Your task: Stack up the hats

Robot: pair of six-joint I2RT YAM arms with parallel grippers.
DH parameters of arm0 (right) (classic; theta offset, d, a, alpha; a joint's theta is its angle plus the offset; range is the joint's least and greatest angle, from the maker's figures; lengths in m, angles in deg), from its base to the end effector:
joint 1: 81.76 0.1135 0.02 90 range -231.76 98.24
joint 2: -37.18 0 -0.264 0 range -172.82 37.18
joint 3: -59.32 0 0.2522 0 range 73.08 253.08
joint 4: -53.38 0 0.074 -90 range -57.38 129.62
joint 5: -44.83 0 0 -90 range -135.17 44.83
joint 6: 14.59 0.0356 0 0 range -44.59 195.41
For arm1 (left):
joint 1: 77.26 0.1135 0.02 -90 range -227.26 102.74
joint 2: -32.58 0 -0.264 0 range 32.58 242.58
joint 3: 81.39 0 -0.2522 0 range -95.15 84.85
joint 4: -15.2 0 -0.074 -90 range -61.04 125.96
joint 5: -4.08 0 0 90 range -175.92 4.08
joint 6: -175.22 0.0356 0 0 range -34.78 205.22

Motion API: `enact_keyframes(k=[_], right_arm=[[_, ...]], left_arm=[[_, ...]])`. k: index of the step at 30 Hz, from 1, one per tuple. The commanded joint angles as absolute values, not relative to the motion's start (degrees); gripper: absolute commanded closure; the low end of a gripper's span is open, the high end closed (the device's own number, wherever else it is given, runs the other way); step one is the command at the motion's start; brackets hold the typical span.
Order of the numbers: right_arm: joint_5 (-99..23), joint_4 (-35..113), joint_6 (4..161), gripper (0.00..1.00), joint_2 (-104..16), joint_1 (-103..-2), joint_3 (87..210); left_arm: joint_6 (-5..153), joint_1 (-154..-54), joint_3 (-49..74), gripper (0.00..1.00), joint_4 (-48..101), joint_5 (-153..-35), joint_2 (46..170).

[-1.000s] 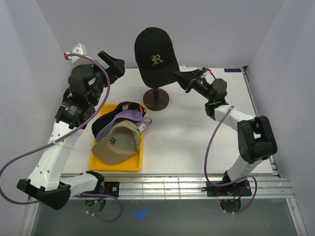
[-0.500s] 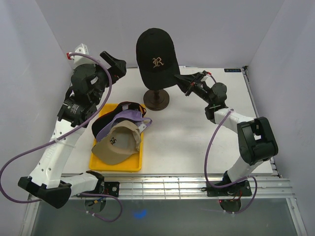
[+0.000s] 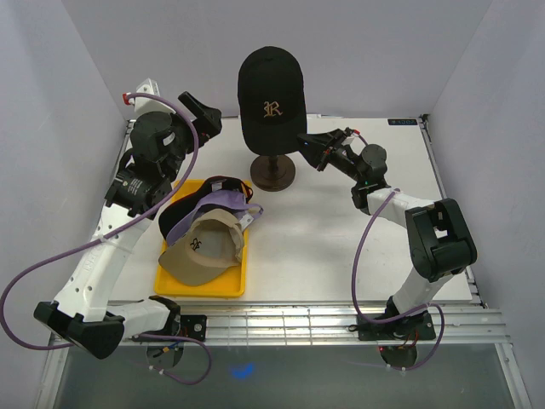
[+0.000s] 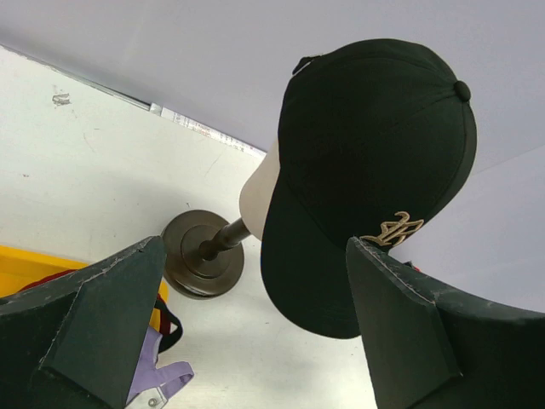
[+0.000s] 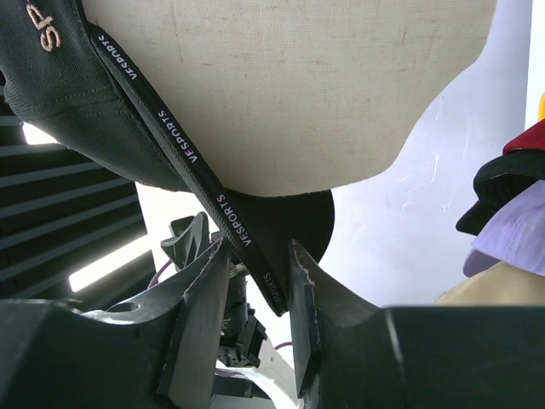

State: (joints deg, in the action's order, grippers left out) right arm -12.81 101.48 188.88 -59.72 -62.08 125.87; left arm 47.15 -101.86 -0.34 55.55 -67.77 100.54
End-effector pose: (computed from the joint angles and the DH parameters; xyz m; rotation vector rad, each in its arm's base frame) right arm 0.3405 0.1420 0.2799 0.7426 1.5769 2.2231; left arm 0.2260 -0.0913 0.4705 -0.4382 1.6998 -0.5304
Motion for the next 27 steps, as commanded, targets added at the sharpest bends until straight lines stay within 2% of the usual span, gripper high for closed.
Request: enact_keyframes(k=[1, 13, 20, 23, 27], right_arm=[[-11.25, 99.91, 187.03, 0.62, -61.00, -61.64, 125.46], [-10.28, 95.35, 182.02, 0.45, -59.42, -61.73, 128.45], [-10.80, 92.54, 178.07, 0.23, -56.96, -61.90, 128.89], [-11.24, 89.73, 175.26, 0.17, -55.46, -62.08, 129.76], [-11.68, 86.82, 173.06, 0.15, -53.27, -62.60, 130.21]], left_arm=[[46.81, -101.87, 0.39, 0.02, 54.62, -68.25, 99.90], [47.60, -101.87, 0.39, 0.03, 54.89, -68.69, 99.81], [48.30, -101.87, 0.30, 0.02, 55.50, -69.04, 99.20], [48.83, -101.87, 0.30, 0.02, 55.68, -69.48, 99.02], [49.62, -101.78, 0.21, 0.02, 56.29, -69.92, 98.76]])
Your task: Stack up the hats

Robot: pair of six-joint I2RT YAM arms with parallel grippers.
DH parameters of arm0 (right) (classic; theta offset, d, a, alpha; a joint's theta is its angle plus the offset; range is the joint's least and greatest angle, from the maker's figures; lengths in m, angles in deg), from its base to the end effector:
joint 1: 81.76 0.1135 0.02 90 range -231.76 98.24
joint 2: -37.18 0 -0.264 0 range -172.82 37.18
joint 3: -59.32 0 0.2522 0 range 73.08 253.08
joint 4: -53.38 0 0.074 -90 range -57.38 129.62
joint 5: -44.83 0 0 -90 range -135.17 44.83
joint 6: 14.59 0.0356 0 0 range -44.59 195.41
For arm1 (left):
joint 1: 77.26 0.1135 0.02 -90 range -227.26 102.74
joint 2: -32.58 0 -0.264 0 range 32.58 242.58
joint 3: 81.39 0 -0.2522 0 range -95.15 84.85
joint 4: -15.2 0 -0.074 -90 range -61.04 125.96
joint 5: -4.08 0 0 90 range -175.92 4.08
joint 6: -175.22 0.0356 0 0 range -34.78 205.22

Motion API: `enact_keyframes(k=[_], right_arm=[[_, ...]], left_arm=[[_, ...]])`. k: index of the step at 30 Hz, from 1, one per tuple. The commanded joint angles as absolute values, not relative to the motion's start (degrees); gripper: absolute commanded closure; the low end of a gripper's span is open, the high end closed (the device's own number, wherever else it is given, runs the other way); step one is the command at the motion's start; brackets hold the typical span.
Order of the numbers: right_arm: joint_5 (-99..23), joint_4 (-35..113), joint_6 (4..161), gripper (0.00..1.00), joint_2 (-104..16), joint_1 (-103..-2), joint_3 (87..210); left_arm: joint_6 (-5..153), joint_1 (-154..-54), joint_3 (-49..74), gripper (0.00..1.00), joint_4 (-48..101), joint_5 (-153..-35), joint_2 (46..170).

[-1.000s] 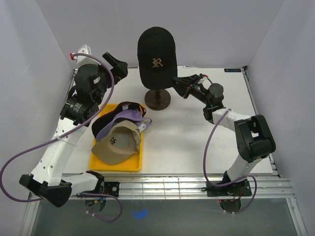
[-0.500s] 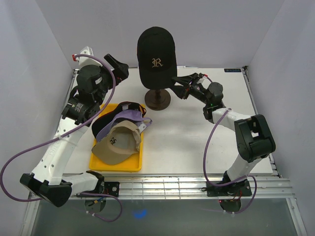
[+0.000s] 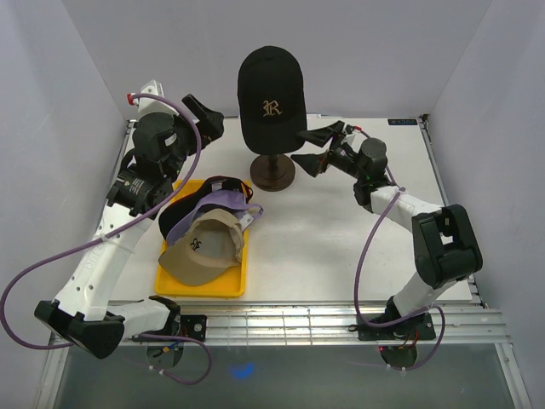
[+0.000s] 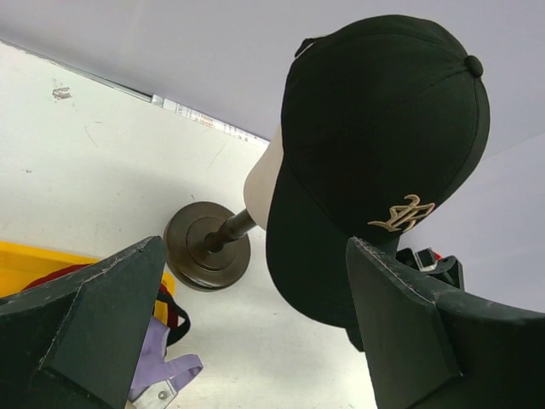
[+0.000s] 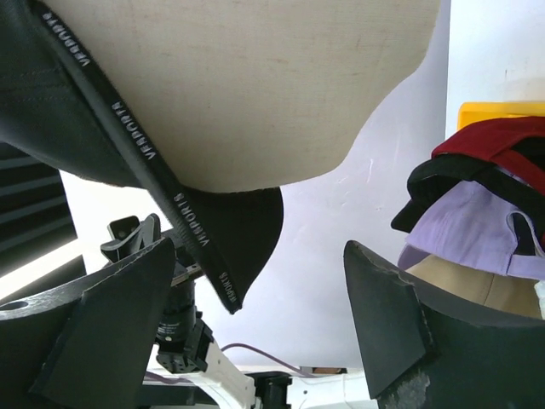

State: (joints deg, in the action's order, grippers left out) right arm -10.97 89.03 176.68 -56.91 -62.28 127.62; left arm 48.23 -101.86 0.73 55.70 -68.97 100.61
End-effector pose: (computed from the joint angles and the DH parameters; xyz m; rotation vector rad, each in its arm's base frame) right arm 0.3401 0.1415 0.2848 0.6515 1.7146 2.0421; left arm 0.2281 -0.0930 0.4639 -0.4072 1.7306 -0.5235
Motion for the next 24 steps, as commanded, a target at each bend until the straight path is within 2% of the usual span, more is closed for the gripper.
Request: enact_keyframes(k=[1, 11, 16, 20, 24], right_arm=[[-11.77, 86.47, 172.62, 0.14, -52.83, -62.78, 130.03], [-12.47, 81.72, 168.41, 0.12, -47.55, -64.10, 126.78], [-12.04, 75.58, 162.96, 0.12, -42.72, -64.27, 125.20], [-11.59, 61.39, 152.17, 0.13, -36.58, -64.54, 125.72], [-14.23, 45.97, 134.18, 0.15, -30.16, -64.28, 127.74]], left_arm=[[49.88, -101.78, 0.21, 0.02, 56.38, -70.10, 98.67], [51.91, -101.78, 1.27, 0.03, 61.12, -70.89, 96.21], [51.03, -101.78, 4.86, 0.08, 67.09, -72.99, 92.09], [50.24, -101.78, 10.05, 0.15, 72.36, -75.46, 88.13], [49.45, -101.78, 13.91, 0.21, 75.89, -79.40, 85.40]])
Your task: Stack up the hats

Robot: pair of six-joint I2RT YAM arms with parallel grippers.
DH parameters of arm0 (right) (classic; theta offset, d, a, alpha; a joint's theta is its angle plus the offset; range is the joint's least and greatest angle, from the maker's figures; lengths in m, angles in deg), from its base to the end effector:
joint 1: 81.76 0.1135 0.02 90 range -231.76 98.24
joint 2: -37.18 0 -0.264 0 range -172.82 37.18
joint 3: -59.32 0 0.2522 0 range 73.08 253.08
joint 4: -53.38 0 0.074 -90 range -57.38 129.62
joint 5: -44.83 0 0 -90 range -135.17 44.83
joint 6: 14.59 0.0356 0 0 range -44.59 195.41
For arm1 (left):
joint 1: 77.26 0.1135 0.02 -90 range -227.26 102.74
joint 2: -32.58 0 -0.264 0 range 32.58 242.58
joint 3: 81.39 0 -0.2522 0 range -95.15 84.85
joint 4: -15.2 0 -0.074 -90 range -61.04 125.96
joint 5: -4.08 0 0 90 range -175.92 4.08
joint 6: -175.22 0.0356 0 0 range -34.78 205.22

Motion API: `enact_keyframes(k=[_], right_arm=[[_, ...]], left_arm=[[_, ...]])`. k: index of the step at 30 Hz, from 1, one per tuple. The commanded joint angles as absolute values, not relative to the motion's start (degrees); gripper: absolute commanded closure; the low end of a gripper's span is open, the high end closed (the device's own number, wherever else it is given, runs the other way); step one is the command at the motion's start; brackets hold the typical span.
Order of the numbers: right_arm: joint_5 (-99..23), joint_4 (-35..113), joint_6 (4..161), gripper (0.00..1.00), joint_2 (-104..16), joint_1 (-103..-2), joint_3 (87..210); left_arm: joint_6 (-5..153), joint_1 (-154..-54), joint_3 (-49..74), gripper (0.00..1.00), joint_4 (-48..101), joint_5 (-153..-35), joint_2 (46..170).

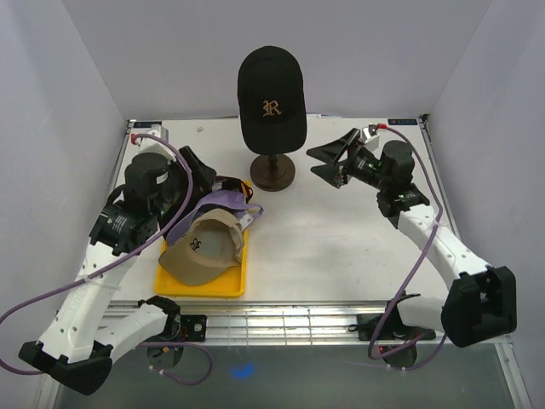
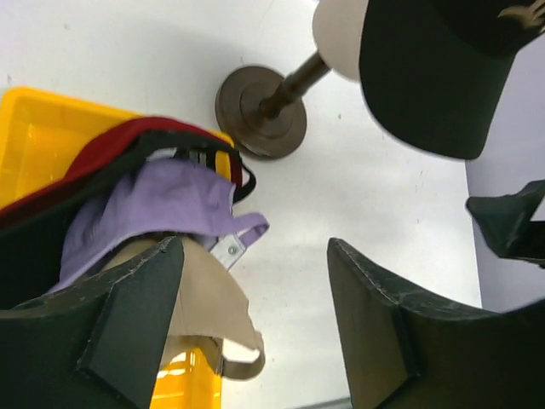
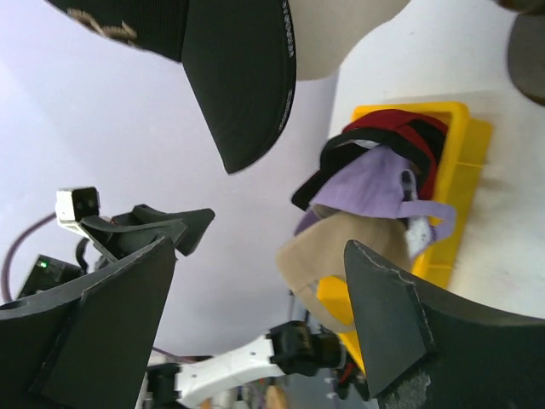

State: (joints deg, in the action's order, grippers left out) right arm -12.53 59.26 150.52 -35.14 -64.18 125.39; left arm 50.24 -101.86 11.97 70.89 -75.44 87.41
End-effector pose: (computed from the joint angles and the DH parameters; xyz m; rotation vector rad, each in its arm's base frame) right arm 0.2749 0.1073 0.3369 0.4042 1.8166 1.6458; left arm 0.1681 -0.0698 0.4181 -0.3013 1.9910 -0.4900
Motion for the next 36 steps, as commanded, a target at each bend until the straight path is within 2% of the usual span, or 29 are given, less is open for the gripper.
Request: enact_keyframes(k=[1, 5, 7, 13, 18, 21, 28, 29, 36], right_arm=[[-15.80, 43.25, 131.08, 0.15, -29.02, -64.01, 128.70], [-17.39, 31.73, 119.11, 0.17, -25.49, -61.82, 131.51], [-20.36, 27.94, 113.94, 0.19, -25.49, -56.49, 132.66], [-40.30, 21.60, 105.82, 0.21, -30.40, -34.34, 139.43], [-48.58, 21.69, 103.45, 0.24, -36.20, -25.27, 141.27], [-56.83, 19.67, 101.17, 0.24, -42.69, -19.29, 147.93], [-64.31, 16.60, 95.11, 0.26, -53.77, -12.78, 158.76], [-65.29, 15.20, 93.36, 0.26, -57.27, -11.73, 163.99], [-66.35, 10.18, 90.44, 0.27, -66.35, -10.75, 173.96]], left_arm=[[49.10, -101.78, 15.05, 0.23, 76.15, -81.76, 85.14], [49.62, -101.78, 16.12, 0.31, 78.35, -86.27, 86.89], [50.32, -101.78, 16.82, 0.35, 78.62, -89.86, 87.51], [50.33, -101.78, 17.18, 0.32, 78.88, -87.94, 87.33], [49.01, -101.78, 10.70, 0.29, 81.77, -80.75, 87.68], [46.38, -101.78, 5.69, 0.29, 84.24, -74.26, 88.74], [45.31, -101.78, -6.09, 0.28, 86.70, -66.77, 91.99], [45.66, -101.78, -8.47, 0.28, 86.79, -66.06, 93.47], [45.32, -101.78, -11.83, 0.27, 85.21, -65.62, 94.28]])
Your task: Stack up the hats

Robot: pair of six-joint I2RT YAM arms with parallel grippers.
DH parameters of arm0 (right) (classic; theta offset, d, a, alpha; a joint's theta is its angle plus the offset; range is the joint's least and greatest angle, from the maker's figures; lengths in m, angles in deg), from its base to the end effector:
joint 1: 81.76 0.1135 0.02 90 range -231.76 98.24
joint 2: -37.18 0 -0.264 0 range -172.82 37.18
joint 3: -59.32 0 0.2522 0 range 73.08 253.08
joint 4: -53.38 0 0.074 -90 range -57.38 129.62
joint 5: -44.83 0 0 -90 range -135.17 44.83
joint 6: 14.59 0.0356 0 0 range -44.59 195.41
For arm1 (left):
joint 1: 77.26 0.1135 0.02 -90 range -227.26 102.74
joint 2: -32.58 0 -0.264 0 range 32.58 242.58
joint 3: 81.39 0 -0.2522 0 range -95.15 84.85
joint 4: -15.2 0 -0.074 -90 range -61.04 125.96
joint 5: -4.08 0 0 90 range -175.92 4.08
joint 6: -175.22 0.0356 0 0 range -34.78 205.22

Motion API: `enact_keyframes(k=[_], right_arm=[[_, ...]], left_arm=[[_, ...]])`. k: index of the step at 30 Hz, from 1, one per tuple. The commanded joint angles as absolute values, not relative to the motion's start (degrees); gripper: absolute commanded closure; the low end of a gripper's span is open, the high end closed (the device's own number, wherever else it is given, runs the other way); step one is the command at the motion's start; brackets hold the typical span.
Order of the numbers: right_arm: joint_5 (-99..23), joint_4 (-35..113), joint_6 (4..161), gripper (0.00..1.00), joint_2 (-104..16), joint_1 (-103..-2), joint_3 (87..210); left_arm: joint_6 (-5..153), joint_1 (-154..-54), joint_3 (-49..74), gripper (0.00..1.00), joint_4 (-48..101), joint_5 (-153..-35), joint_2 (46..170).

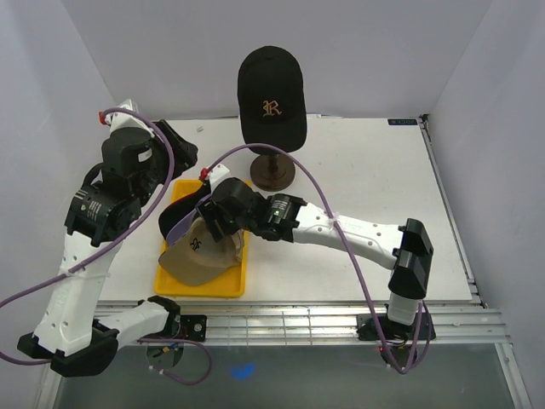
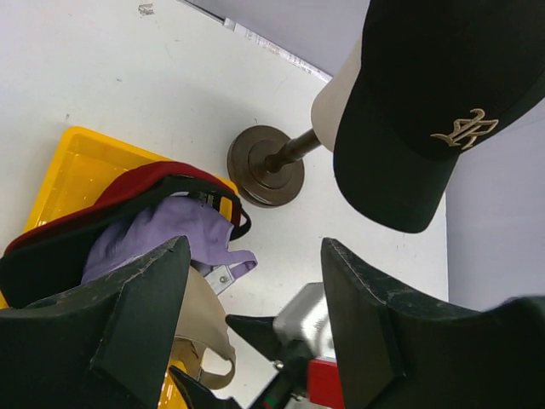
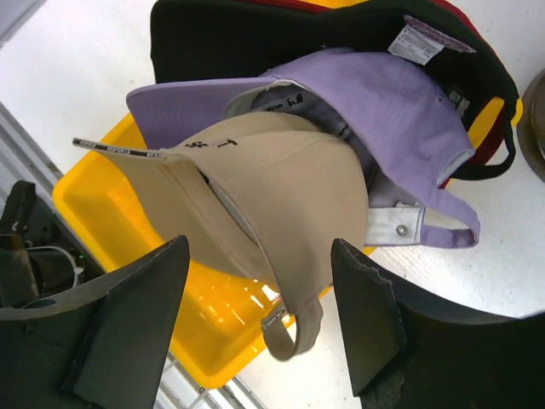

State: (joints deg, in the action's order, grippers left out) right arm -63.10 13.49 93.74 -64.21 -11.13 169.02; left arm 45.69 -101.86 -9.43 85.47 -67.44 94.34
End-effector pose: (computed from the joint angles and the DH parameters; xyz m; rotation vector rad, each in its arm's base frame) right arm 0.1475 0.3865 0.3523 -0.7745 2.0062 0.5981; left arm 0.1573 -0.0596 0.4845 -0.4643 1.9346 -0.4095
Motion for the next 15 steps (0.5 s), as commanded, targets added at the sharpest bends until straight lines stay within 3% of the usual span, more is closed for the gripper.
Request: enact_keyframes(k=[1, 6, 9, 15], right_arm=[[-66.79, 9.91, 90.26, 0.27, -67.75, -10.57, 174.67], [-67.67, 8.07, 89.39, 0.35, -71.89, -10.57, 178.36], [-68.37, 7.80, 89.21, 0.45, -73.39, -10.57, 179.34], [-70.83, 9.55, 90.35, 0.84, -71.03, -10.57, 176.10]], left_arm=[[45.32, -101.78, -12.09, 0.26, 85.12, -65.53, 94.19], [45.67, -101.78, -13.94, 0.26, 84.42, -65.44, 95.33], [45.58, -101.78, -13.94, 0.25, 83.28, -65.35, 94.98], [44.70, -101.78, -12.45, 0.25, 80.82, -64.91, 93.40]])
